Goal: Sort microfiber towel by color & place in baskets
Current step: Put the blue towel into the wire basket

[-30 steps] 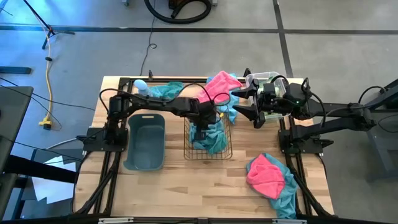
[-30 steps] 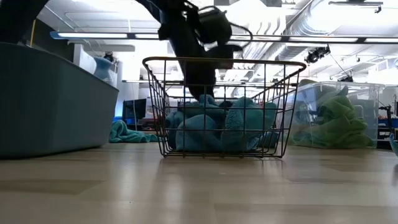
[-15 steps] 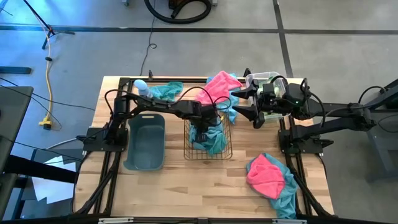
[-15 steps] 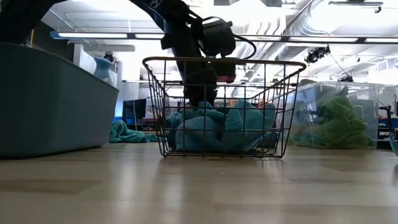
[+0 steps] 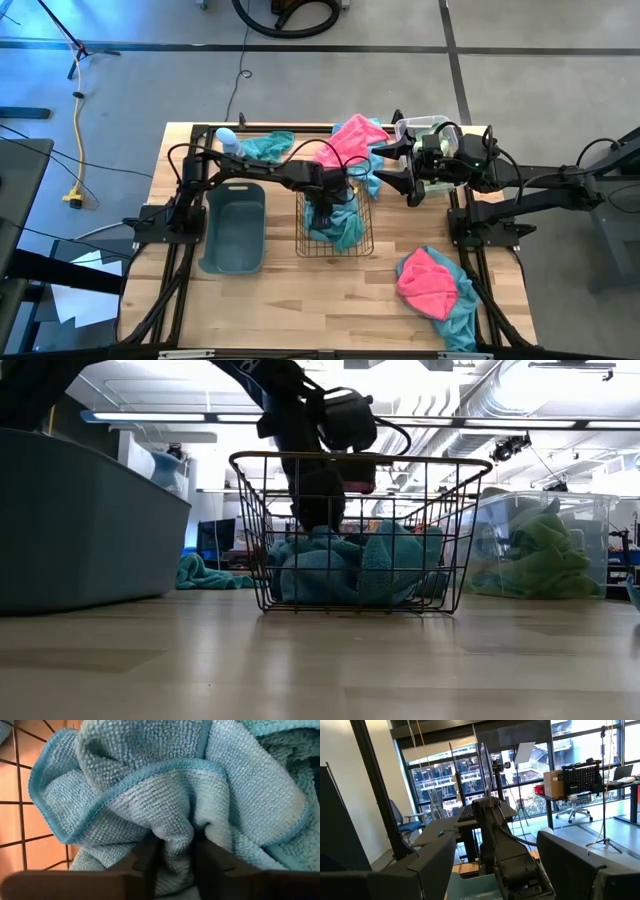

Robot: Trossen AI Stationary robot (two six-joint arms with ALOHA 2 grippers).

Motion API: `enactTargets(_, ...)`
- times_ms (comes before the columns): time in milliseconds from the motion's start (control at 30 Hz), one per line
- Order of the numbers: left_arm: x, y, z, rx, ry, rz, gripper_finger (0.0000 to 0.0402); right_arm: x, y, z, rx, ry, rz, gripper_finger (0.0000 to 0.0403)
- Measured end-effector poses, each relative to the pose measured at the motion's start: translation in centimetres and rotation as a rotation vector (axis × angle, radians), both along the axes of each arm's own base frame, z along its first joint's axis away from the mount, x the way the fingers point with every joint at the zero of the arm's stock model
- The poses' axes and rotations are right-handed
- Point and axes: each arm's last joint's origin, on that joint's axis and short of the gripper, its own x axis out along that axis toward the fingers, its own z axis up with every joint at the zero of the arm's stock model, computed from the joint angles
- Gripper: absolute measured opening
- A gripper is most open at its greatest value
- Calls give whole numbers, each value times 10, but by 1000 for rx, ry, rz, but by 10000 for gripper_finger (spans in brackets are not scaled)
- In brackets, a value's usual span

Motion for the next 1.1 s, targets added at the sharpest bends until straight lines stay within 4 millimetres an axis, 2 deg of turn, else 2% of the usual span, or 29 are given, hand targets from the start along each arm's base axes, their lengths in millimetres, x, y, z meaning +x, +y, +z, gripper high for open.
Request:
enactTargets(200,-7,-1,17,0,-12,2,167,0,0,0,0,1,0,277)
enactTargets(400,-13,-1,44,6,-80,9,207,0,-1,-1,3,8,-17,277)
enactTargets(733,-37,2,103,28,-226,34,214,0,-1,-1,3,9,-20,277)
enactTargets(1100,-96,-3,182,40,-403,105,214,4,-5,-2,24,-1,-148,277)
